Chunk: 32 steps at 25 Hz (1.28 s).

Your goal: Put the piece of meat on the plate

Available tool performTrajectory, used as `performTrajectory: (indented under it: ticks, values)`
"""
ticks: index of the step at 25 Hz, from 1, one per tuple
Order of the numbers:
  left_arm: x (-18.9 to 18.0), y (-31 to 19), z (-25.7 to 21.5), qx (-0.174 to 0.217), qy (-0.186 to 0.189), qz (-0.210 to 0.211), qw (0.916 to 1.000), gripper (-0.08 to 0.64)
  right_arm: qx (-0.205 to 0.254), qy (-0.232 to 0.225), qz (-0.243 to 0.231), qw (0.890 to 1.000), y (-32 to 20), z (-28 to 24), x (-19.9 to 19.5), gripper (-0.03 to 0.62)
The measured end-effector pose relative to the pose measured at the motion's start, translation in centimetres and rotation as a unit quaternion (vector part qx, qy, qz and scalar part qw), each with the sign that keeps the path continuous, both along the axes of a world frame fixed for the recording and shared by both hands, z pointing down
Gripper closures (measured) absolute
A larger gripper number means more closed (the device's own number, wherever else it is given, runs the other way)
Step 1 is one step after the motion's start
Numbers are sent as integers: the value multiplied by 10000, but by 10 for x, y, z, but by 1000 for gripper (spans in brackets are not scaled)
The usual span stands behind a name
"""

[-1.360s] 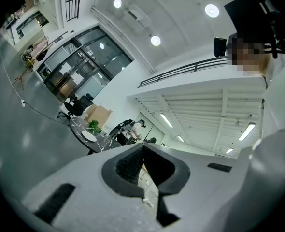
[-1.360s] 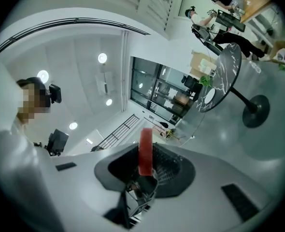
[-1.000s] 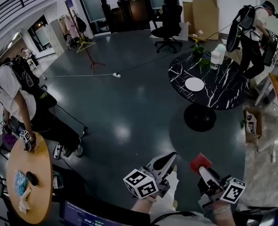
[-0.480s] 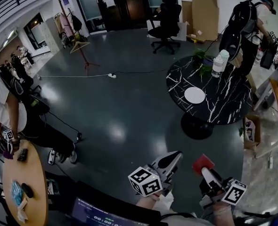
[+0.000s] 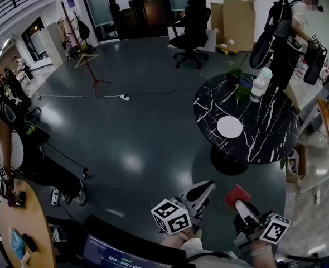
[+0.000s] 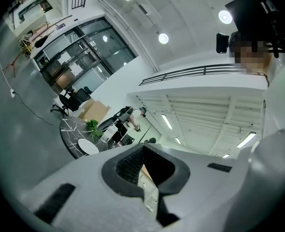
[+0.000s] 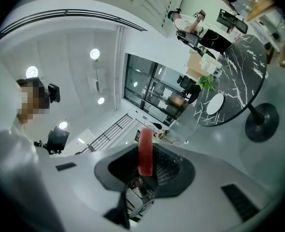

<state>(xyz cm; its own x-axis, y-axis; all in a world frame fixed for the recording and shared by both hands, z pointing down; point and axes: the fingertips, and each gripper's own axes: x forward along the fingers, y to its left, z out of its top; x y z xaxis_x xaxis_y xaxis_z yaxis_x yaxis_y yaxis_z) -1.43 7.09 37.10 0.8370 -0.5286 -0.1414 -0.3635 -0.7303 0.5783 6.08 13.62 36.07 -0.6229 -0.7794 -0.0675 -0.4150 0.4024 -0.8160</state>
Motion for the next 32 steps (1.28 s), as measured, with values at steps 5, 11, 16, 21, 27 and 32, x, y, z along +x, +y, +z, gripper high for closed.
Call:
performTrajectory:
  ticks: [5, 11, 16, 21, 27, 32]
  values:
    - [-5, -25, 0, 51, 41, -22, 10000, 551, -10, -26, 40, 10000, -24, 1, 0, 508]
    - [-2, -45, 12, -73, 41, -29, 10000, 551, -87, -48, 72, 9999, -44, 8, 8, 508]
    - [9, -75, 27, -249, 2, -104, 9996, 551, -201, -86, 8, 9998, -77, 18, 20, 508]
    - [29, -130, 14, -163, -23, -181, 9997, 551, -195, -108, -69, 9997, -131, 15, 42, 508]
    - [53, -198, 5, 58, -72, -267, 9996, 551, -204, -128, -222, 9995, -200, 19, 68, 508]
    - [76, -230, 14, 37, -152, -226, 9996, 551, -345, -133, -344, 9987, -240, 30, 85, 508]
